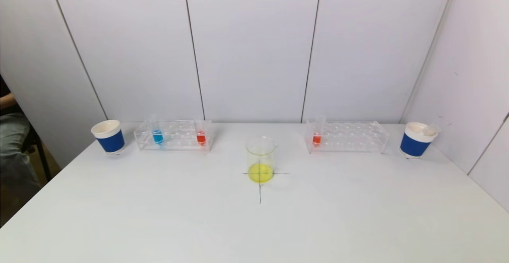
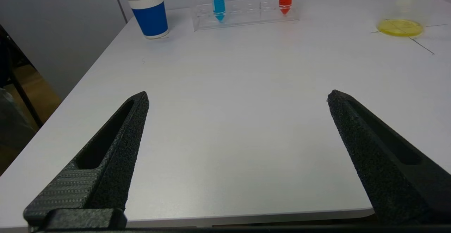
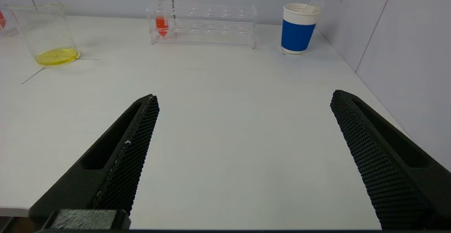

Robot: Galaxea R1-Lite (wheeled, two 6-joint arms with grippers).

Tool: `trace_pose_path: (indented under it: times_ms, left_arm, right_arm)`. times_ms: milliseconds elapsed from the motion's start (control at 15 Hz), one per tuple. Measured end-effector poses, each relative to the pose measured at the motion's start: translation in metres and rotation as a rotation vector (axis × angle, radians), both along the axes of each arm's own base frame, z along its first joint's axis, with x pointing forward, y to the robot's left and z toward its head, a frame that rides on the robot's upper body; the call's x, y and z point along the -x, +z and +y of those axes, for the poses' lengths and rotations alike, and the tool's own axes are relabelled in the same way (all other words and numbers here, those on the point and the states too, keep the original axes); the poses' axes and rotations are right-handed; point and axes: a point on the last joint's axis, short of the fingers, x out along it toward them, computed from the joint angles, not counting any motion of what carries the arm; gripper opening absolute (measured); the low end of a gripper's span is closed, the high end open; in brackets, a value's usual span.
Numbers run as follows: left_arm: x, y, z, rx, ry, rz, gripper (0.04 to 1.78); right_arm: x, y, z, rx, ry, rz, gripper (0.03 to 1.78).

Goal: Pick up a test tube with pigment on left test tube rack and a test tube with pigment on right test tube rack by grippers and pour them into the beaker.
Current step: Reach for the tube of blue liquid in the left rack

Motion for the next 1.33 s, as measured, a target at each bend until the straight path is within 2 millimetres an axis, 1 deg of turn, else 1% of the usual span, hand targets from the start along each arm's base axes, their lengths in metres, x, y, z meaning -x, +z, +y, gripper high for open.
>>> trace_pose_path:
  times_ms: [1333]
  left_arm:
    - [0.0, -0.0001, 0.0, 0.0, 0.0, 0.001, 1.77]
  right_arm:
    - [0.0, -0.0001, 0.0, -0.016, 0.001, 0.0, 1.77]
